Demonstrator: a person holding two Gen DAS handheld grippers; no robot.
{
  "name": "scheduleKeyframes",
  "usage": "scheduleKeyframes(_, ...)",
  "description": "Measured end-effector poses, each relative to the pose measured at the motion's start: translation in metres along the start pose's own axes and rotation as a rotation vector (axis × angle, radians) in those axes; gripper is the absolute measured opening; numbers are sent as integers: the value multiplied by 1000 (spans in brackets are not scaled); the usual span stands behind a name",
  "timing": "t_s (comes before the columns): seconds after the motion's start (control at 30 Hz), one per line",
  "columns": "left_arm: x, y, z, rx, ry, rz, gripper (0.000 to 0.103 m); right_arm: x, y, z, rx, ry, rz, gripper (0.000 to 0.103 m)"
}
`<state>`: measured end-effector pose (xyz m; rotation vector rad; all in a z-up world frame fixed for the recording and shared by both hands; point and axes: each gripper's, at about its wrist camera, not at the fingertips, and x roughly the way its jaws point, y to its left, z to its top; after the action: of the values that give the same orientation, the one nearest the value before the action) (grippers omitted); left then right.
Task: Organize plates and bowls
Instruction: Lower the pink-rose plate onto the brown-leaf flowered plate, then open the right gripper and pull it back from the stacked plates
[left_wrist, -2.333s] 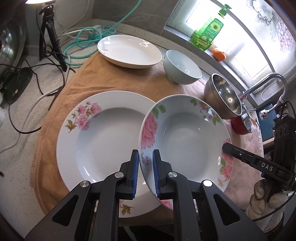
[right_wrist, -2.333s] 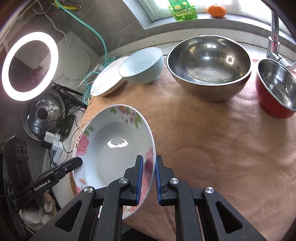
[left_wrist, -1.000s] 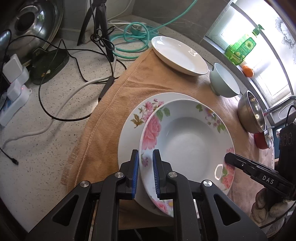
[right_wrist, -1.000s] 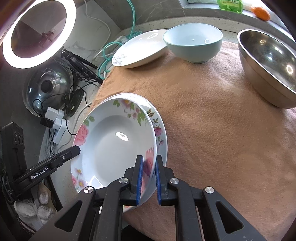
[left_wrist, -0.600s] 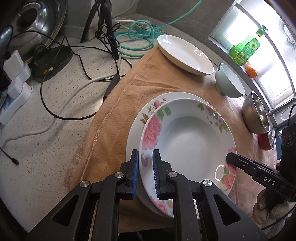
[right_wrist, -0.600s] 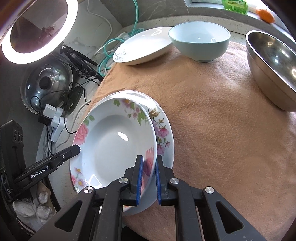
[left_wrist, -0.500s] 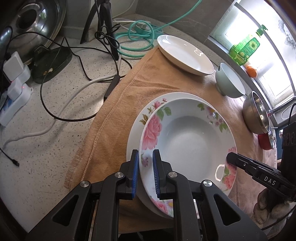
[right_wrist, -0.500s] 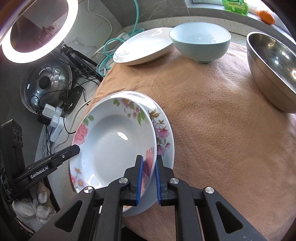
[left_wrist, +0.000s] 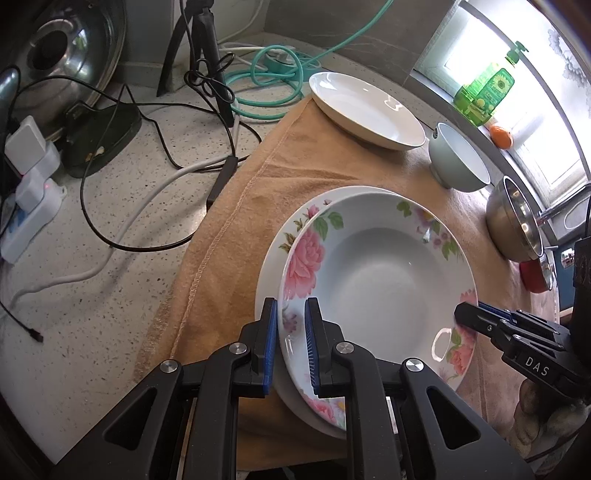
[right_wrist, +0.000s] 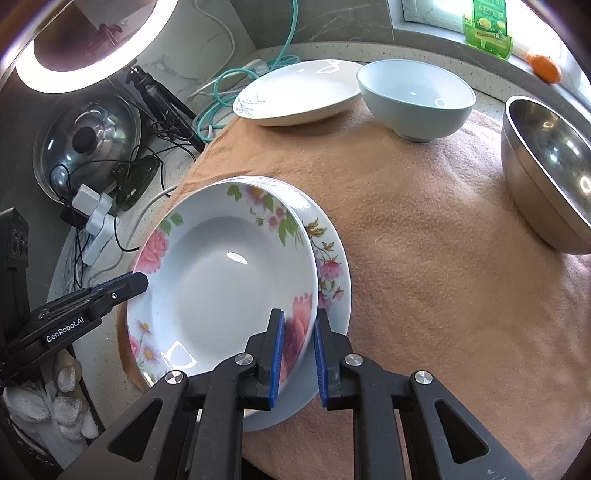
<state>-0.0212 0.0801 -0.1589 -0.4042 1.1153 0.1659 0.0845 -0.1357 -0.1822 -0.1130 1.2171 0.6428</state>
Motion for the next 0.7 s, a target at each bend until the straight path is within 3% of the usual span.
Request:
scheduleKeyframes(0.33, 0, 1, 0, 0, 1, -4, 13, -1, 3, 0, -26, -8, -40, 20)
scheduleKeyframes(0.7, -7, 3, 3, -14, -16, 2, 13, -7, -8, 0, 20, -21, -9, 26)
